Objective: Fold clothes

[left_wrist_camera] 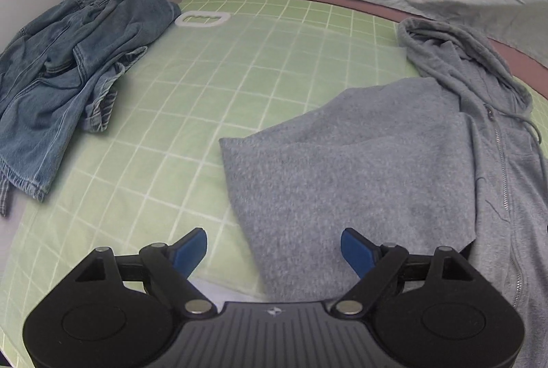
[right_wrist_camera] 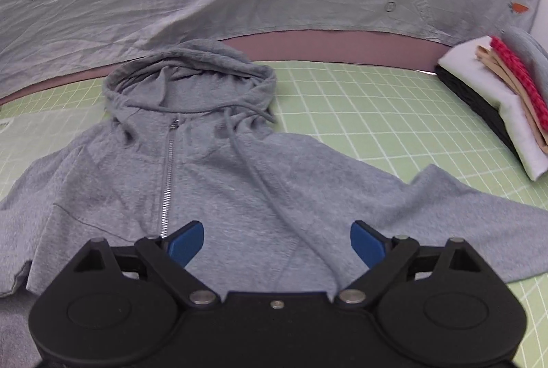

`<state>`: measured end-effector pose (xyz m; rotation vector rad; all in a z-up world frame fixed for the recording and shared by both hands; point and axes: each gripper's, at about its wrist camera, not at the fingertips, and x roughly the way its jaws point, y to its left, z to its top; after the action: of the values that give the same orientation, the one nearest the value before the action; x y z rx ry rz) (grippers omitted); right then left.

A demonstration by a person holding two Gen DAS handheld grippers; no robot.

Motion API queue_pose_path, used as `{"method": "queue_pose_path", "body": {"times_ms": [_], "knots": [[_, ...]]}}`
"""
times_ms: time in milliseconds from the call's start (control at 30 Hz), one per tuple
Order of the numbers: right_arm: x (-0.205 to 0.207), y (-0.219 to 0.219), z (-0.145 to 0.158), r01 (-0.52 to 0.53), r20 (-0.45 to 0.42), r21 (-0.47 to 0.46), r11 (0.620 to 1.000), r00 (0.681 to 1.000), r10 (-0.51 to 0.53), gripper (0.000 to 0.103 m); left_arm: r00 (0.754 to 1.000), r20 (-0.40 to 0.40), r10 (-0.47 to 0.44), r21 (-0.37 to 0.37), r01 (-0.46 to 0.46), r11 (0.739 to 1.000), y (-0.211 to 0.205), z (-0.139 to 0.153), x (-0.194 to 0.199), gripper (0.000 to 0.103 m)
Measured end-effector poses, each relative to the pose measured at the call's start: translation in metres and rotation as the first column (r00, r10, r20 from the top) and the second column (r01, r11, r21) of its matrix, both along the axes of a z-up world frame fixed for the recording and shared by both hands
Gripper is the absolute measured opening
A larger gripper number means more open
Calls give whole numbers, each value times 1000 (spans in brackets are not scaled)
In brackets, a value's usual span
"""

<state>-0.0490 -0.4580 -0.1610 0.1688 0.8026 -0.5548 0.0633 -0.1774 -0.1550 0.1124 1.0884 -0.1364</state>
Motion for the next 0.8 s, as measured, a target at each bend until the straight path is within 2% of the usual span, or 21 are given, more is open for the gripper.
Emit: {"method": "queue_pose_path", "body": {"times_ms": [133, 200, 267, 533, 800], "knots": [[13, 22, 0, -117, 5, 12, 993, 993, 117, 93, 998, -53, 33, 30, -32, 999, 6, -15, 2, 92], [15, 32, -1, -157, -2, 11, 987, 988, 157, 93, 997, -59, 55, 43, -53, 998, 10, -18, 1, 99], [16, 41, -3, -189, -14, 3, 982, 982, 189, 93, 997, -60, 51, 64, -47, 997, 11, -20, -4, 101], [10, 55, -3, -134, 6, 20, 991, 991, 134, 93, 992, -105, 63, 67, -56, 996, 36, -25, -3, 103], [-5, 97, -5, -194, 36, 48, 980, 981, 193, 93, 995, -104, 13, 55, -7, 998, 41, -24, -7, 103]]}}
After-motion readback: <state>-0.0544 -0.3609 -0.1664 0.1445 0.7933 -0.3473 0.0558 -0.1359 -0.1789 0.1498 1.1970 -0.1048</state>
